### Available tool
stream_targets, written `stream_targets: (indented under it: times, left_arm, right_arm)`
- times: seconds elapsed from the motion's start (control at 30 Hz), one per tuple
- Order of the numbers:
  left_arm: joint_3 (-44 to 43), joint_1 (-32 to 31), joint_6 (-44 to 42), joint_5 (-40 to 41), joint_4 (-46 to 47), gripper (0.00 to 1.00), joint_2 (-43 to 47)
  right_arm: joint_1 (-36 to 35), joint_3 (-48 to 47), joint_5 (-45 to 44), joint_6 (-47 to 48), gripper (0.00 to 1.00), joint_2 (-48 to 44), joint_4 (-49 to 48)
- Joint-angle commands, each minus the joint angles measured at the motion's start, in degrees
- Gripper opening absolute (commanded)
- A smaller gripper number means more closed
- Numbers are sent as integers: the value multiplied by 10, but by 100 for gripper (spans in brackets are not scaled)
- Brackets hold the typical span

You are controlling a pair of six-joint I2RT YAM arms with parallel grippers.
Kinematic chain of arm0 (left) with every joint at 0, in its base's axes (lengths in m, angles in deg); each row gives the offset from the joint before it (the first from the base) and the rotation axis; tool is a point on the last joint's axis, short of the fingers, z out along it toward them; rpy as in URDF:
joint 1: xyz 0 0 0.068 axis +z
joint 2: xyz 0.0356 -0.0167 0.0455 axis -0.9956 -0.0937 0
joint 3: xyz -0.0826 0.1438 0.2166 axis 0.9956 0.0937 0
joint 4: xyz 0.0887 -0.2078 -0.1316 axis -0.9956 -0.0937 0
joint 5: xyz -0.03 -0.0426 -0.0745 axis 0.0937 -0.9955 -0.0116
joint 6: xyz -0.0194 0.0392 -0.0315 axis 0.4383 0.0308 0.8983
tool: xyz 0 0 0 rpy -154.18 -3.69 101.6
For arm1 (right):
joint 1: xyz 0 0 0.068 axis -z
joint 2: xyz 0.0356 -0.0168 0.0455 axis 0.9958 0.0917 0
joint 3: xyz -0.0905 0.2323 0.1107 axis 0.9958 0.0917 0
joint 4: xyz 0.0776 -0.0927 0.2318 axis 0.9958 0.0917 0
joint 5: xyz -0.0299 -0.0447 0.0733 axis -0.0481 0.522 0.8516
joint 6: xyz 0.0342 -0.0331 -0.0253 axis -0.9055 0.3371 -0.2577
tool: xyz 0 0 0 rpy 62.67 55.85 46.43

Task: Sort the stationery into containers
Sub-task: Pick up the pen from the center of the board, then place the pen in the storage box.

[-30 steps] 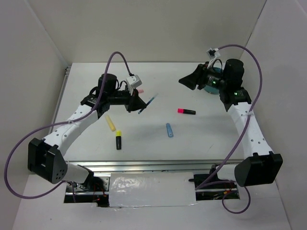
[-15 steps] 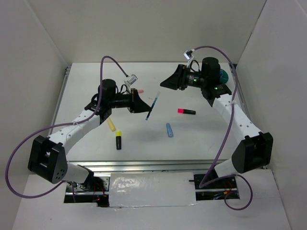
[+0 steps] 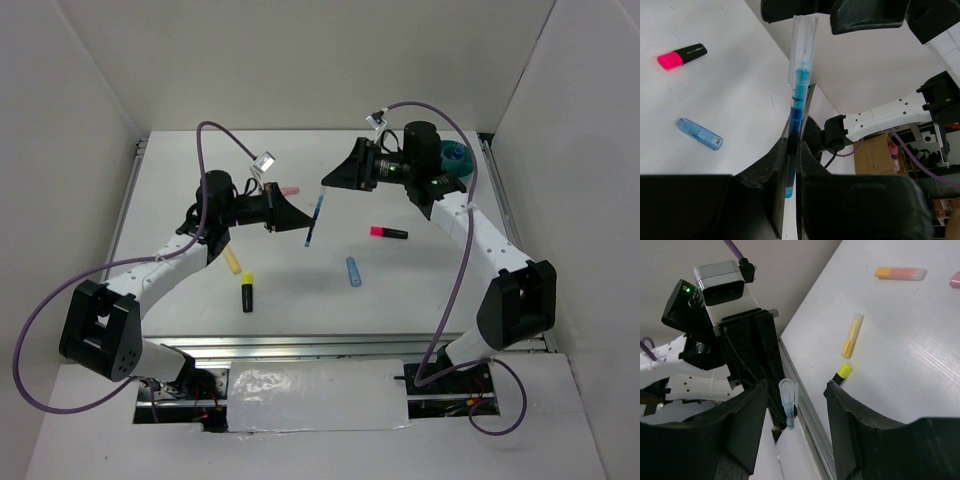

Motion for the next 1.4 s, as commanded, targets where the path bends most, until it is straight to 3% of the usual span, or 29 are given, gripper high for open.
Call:
stream_targets:
  times: [0.0,0.2,0.5,0.57,0.6,0.67,0.7,0.73,0.77,0.87,0.97,1.1,1.23,1.37]
  left_arm:
    - [7,2,22,-18,52,0,10]
    - [19,6,67,-20,98,0,8]
    - [31,12,60,-22,90,2,9]
    - [17,12,32,-16,33,21,6]
    - [12,13,19,-13,10,43,5]
    - [-5,17,-25,9,-45,61,8]
    - [-9,25,-38,15,-85,80,10]
    - [-12,32,-49,19,-98,84,17]
    - [-16,44,-68,24,-123,99,21]
    - [-35,58,-139,41,-181,99,38]
    - [-53,65,-220,66,-250,99,60]
    - [-69,65,-302,98,-331,99,89]
    - [-82,65,-339,118,-359,99,97]
    - [-82,65,-355,120,-371,99,103]
  right_arm:
    - [-12,-26,13,-22,58,10,-51]
    - [-36,-33,16,-22,55,22,-54]
    - [-38,-39,16,-22,17,25,-58]
    - [-33,-41,15,-21,11,23,-55]
    - [-32,-44,14,-18,7,24,-50]
    - [-20,-58,9,6,4,22,-41]
    - [-13,-65,-3,42,2,20,-1]
    - [-6,-73,-12,70,1,18,19]
    - [5,-101,-24,103,0,19,74]
    - [19,-175,-108,257,0,33,197]
    - [29,-225,-235,404,0,59,262]
    - [43,-224,-414,547,0,80,234]
    - [63,-245,-491,625,0,125,191]
    - [98,-277,-507,655,0,182,151]
